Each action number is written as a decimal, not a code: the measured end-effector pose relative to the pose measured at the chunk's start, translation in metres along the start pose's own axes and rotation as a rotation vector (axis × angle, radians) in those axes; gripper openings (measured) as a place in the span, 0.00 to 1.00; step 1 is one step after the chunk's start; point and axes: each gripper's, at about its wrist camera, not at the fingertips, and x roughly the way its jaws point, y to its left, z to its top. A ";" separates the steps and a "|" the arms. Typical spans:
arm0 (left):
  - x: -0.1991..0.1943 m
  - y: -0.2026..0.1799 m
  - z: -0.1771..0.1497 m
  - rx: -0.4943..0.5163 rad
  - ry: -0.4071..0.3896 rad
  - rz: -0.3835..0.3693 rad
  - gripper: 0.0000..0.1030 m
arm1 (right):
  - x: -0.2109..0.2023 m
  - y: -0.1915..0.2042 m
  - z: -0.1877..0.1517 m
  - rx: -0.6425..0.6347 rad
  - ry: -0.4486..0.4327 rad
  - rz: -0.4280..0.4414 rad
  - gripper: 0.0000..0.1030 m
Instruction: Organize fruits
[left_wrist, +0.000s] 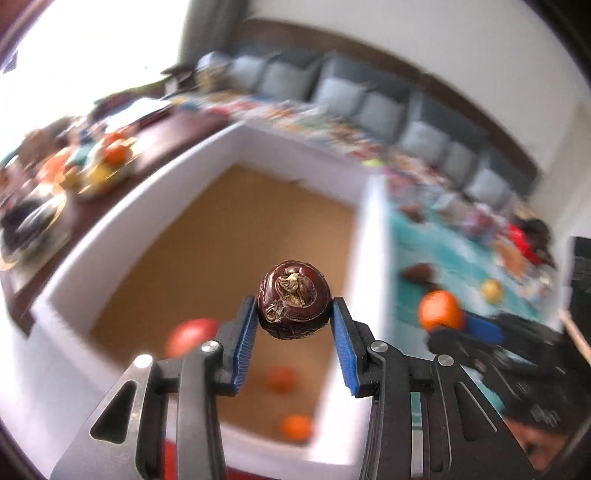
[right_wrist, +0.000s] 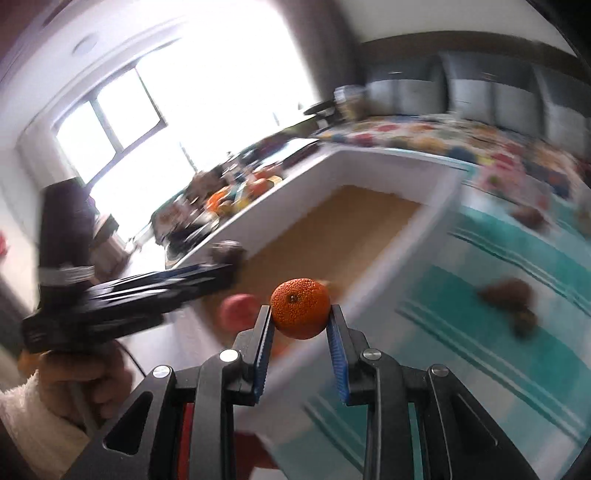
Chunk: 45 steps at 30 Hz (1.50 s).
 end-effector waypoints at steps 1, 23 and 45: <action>0.006 0.008 -0.002 -0.007 0.011 0.024 0.40 | 0.015 0.013 0.004 -0.025 0.025 0.006 0.28; -0.017 -0.027 -0.027 0.018 -0.146 0.060 0.81 | -0.021 -0.026 -0.041 -0.088 -0.085 -0.320 1.00; 0.118 -0.269 -0.142 0.582 0.095 -0.123 0.86 | -0.169 -0.278 -0.266 0.491 0.012 -0.869 1.00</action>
